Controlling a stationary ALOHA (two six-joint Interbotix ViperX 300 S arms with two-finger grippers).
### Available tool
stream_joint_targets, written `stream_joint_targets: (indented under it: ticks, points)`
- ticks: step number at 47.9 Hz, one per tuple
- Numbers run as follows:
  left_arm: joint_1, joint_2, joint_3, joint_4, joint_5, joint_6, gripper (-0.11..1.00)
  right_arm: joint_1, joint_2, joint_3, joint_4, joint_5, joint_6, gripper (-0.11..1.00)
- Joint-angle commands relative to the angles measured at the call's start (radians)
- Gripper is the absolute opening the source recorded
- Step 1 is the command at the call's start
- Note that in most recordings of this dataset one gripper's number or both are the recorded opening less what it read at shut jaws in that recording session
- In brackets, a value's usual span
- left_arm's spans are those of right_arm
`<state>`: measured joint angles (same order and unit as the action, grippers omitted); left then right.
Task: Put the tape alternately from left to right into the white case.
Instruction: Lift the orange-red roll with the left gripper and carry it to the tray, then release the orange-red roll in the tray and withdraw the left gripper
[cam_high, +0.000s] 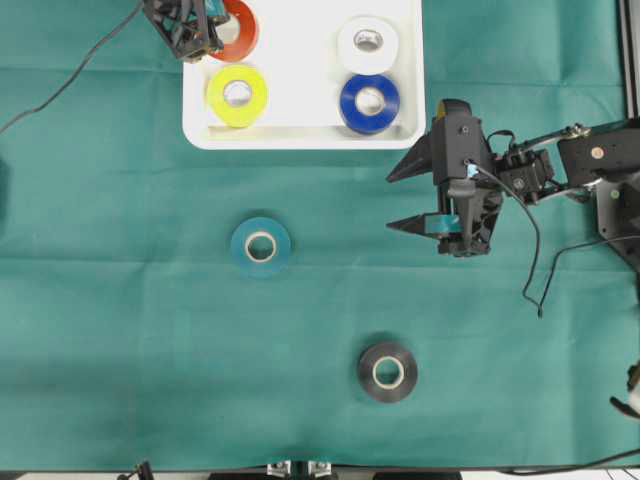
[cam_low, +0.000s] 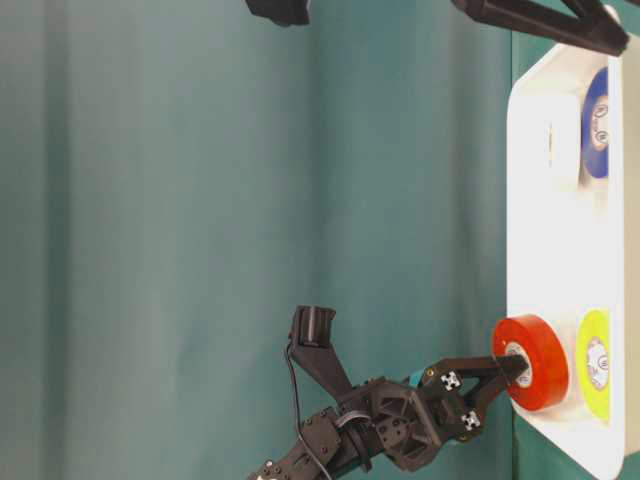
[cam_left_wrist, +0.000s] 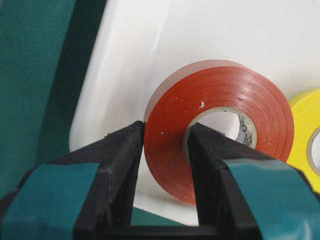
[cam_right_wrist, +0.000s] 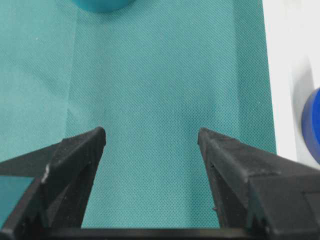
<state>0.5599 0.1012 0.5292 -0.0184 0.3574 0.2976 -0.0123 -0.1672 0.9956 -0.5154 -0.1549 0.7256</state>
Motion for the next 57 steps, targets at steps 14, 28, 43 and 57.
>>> stream_joint_targets:
  ticks: [14,28,43,57]
  points:
    - [0.000,-0.038,-0.014,-0.002,-0.008,0.008,0.04,0.002,-0.006,-0.025,0.003,-0.006,0.002,0.79]
    - [-0.002,-0.055,-0.009,-0.003,-0.008,0.005,0.46,0.003,-0.006,-0.021,0.003,-0.008,0.002,0.79]
    - [-0.060,-0.123,0.031,-0.003,0.000,0.003,0.43,0.002,-0.006,-0.018,0.002,-0.008,0.002,0.79]
    - [-0.170,-0.224,0.124,-0.006,0.000,-0.003,0.43,0.002,-0.006,-0.023,0.002,-0.006,0.000,0.79]
